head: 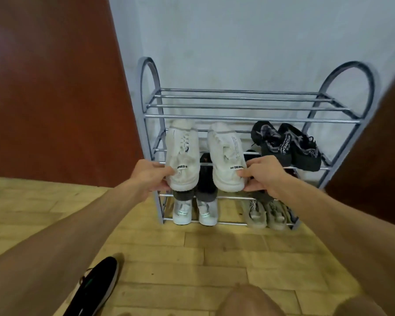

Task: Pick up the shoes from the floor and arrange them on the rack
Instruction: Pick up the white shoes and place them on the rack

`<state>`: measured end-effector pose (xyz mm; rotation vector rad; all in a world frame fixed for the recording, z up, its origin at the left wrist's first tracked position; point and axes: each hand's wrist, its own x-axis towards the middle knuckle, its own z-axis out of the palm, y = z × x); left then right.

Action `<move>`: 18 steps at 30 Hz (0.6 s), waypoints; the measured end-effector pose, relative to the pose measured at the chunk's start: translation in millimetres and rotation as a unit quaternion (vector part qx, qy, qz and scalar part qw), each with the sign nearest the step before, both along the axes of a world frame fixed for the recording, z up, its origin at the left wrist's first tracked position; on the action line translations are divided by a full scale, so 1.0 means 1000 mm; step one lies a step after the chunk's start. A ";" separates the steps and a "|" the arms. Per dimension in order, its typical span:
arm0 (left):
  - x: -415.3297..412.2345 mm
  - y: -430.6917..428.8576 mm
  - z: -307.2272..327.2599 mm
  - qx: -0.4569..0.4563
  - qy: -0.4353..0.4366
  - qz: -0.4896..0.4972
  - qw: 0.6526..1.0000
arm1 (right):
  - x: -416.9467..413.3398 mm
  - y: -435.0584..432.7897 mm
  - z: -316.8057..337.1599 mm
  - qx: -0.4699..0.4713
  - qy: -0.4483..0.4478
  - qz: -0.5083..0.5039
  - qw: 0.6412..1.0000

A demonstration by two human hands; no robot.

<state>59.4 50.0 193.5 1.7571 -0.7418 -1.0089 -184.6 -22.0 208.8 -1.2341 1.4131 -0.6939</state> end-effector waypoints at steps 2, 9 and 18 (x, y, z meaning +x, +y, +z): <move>0.008 -0.025 -0.001 -0.005 -0.024 -0.008 1.000 | 0.010 -0.023 -0.003 -0.009 0.000 -0.005 1.000; 0.015 -0.090 -0.004 -0.001 -0.008 -0.016 1.000 | 0.039 -0.083 -0.015 -0.027 0.008 -0.005 1.000; 0.014 -0.103 -0.019 0.002 0.035 -0.003 0.999 | 0.059 -0.095 -0.039 -0.071 0.028 0.004 0.997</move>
